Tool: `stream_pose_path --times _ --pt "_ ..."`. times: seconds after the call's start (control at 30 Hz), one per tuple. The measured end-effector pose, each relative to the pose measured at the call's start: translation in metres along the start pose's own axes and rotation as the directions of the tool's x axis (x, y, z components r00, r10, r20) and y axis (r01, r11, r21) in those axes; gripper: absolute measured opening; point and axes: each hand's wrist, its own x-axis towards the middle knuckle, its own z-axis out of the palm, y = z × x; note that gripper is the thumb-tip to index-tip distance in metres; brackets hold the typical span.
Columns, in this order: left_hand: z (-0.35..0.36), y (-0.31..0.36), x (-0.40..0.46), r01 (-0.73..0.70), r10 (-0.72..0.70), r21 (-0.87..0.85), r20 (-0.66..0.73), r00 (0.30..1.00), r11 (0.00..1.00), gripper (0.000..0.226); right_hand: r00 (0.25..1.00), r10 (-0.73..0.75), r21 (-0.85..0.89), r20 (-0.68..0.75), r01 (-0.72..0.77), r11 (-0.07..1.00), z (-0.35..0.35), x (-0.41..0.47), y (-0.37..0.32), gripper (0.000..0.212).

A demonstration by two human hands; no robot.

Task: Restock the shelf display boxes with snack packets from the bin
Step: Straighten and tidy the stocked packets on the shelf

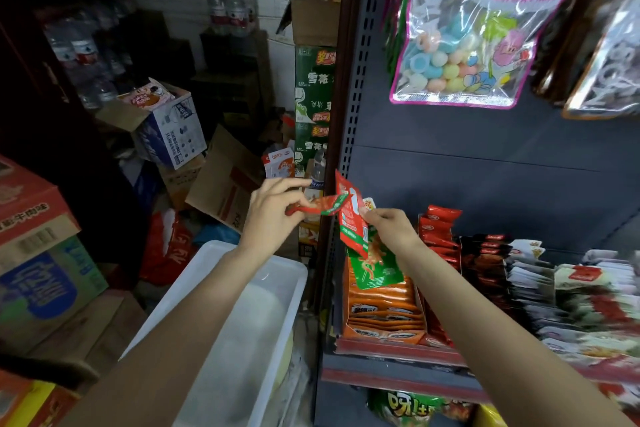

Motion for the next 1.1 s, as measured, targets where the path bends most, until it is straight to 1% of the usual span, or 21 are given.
stream_pose_path --times 0.07,0.13,0.2,0.27,0.33,0.37,0.43,0.47,0.53,0.6,0.63,0.7,0.77,0.8,0.83,0.87,0.93,0.97,1.0,1.07,1.1 --pt "-0.004 -0.01 0.003 -0.105 0.098 0.077 0.091 0.991 0.992 0.011 1.0 0.021 0.0 -0.006 -0.021 1.0 -0.002 -0.001 -0.001 0.025" --pt "-0.01 -0.017 0.007 -0.178 0.146 0.198 0.168 0.975 0.964 0.014 0.999 0.018 0.009 -0.042 -0.017 1.0 -0.003 0.0 0.0 0.022" --pt "-0.014 -0.017 0.008 -0.243 0.157 0.328 0.267 0.951 0.913 0.011 0.997 0.01 0.019 -0.072 -0.009 1.0 -0.004 0.001 0.0 0.022" --pt "-0.013 -0.012 0.006 -0.28 0.139 0.388 0.353 0.925 0.878 0.013 0.996 0.008 0.024 -0.093 -0.006 1.0 -0.003 0.002 -0.001 0.022" --pt "-0.009 -0.008 0.002 -0.246 0.116 0.372 0.337 0.934 0.895 0.024 0.995 0.01 0.02 -0.097 -0.008 1.0 -0.002 0.002 -0.001 0.023" --pt "-0.006 -0.005 0.001 -0.222 0.103 0.354 0.325 0.94 0.909 0.037 0.996 0.008 0.009 -0.084 -0.008 1.0 -0.001 0.002 -0.002 0.023" --pt "0.0 -0.001 0.0 -0.196 0.062 0.31 0.392 0.918 0.93 0.063 0.999 -0.002 -0.071 -0.037 0.0 0.997 0.001 0.002 0.0 0.024" --pt "0.002 0.003 -0.001 -0.185 0.046 0.283 0.434 0.9 0.941 0.066 1.0 -0.012 -0.14 -0.017 0.01 0.99 0.003 0.004 0.001 0.025" --pt "0.006 0.01 0.0 -0.224 0.065 0.27 0.493 0.867 0.936 0.055 0.999 -0.04 -0.25 -0.01 0.036 0.968 0.006 0.005 0.003 0.026" --pt "0.007 0.012 0.002 -0.254 0.094 0.251 0.515 0.852 0.934 0.039 0.999 -0.05 -0.284 -0.005 0.047 0.958 0.006 0.006 0.004 0.029" --pt "0.008 0.01 0.002 -0.216 0.082 0.223 0.493 0.866 0.951 0.034 0.999 -0.047 -0.281 0.007 0.047 0.959 0.005 0.005 0.004 0.03" --pt "0.008 0.006 0.002 -0.055 -0.009 0.14 0.425 0.905 0.989 0.028 0.998 -0.07 -0.275 -0.008 0.065 0.959 0.0 0.005 0.005 0.034" --pt "0.005 0.002 0.002 0.143 -0.144 0.033 0.401 0.905 0.989 0.023 0.977 -0.192 -0.345 -0.093 0.149 0.926 -0.01 0.009 0.009 0.032" --pt "0.002 0.002 0.002 0.235 -0.206 -0.016 0.426 0.881 0.972 0.022 0.96 -0.257 -0.401 -0.108 0.194 0.895 -0.015 0.01 0.01 0.026" --pt "-0.001 0.002 0.003 0.321 -0.257 -0.061 0.472 0.844 0.945 0.02 0.95 -0.3 -0.438 -0.087 0.235 0.868 -0.019 0.01 0.009 0.02" --pt "-0.004 0.004 0.004 0.408 -0.296 -0.104 0.529 0.795 0.907 0.019 0.95 -0.311 -0.427 -0.03 0.269 0.863 -0.02 0.009 0.009 0.02" --pt "-0.008 0.008 0.004 0.554 -0.343 -0.16 0.637 0.69 0.817 0.016 0.957 -0.251 -0.278 0.143 0.282 0.918 -0.018 0.005 0.007 0.026" --pt "-0.008 0.009 0.004 0.587 -0.348 -0.164 0.669 0.657 0.793 0.016 0.951 -0.22 -0.212 0.217 0.266 0.941 -0.015 0.002 0.005 0.026" --pt "-0.008 0.011 0.004 0.601 -0.349 -0.16 0.687 0.638 0.784 0.017 0.944 -0.214 -0.164 0.251 0.259 0.952 -0.012 0.001 0.004 0.021" --pt "-0.008 0.012 0.001 0.628 -0.348 -0.176 0.706 0.617 0.758 0.019 0.942 -0.26 -0.107 0.213 0.287 0.952 -0.009 0.001 0.003 0.012" --pt "-0.008 0.011 0.0 0.659 -0.354 -0.215 0.704 0.616 0.72 0.02 0.945 -0.277 -0.1 0.172 0.297 0.95 -0.009 0.001 0.004 0.015"
